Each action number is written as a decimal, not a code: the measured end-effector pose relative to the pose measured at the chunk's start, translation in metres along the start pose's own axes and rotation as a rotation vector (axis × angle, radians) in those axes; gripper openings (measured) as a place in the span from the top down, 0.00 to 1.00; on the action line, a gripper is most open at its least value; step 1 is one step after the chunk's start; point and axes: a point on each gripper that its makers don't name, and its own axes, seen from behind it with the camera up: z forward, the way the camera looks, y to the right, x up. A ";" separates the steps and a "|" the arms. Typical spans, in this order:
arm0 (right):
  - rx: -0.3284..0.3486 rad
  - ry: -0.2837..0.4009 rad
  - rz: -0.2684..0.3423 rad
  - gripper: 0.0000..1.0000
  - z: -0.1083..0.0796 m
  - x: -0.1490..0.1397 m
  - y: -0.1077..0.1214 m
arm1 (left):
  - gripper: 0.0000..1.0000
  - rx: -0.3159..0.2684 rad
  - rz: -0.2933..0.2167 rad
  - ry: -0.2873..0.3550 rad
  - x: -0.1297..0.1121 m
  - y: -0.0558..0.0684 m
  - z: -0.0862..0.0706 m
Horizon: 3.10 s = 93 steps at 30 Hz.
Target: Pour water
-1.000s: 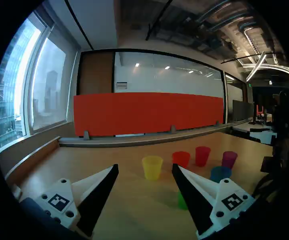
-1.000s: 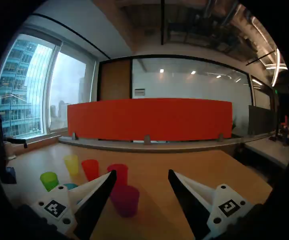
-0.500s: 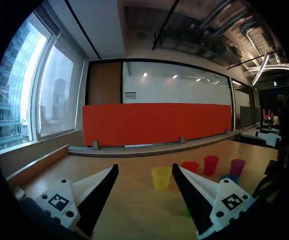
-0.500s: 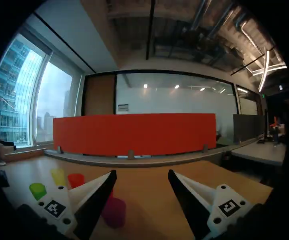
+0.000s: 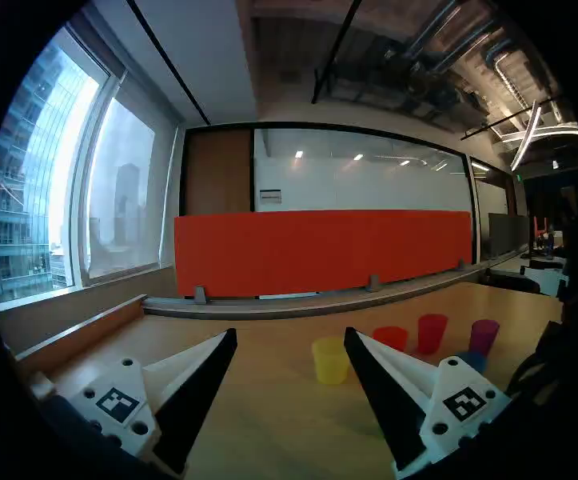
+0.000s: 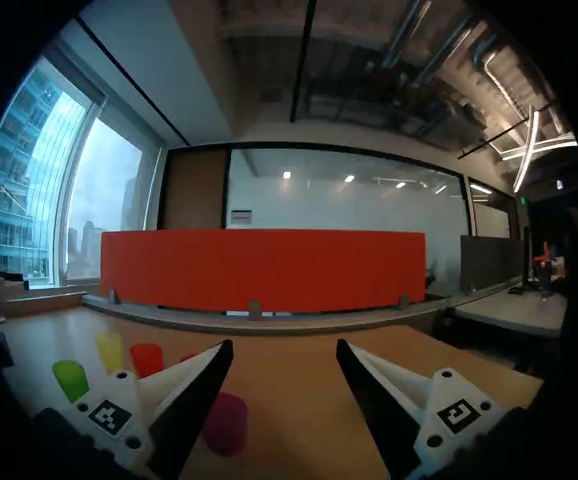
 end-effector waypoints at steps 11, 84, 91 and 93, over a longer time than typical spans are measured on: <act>-0.003 -0.001 -0.008 0.00 0.000 0.000 -0.007 | 0.00 0.001 -0.007 -0.006 -0.012 0.003 0.005; -0.013 -0.020 -0.001 0.00 -0.013 -0.009 -0.001 | 0.00 0.064 -0.029 -0.029 -0.074 -0.020 0.006; 0.002 -0.022 0.001 0.00 -0.008 -0.019 -0.004 | 0.00 0.064 -0.028 -0.029 -0.074 -0.020 0.005; 0.010 -0.025 0.004 0.00 -0.005 -0.023 -0.004 | 0.00 0.064 -0.028 -0.029 -0.074 -0.020 0.005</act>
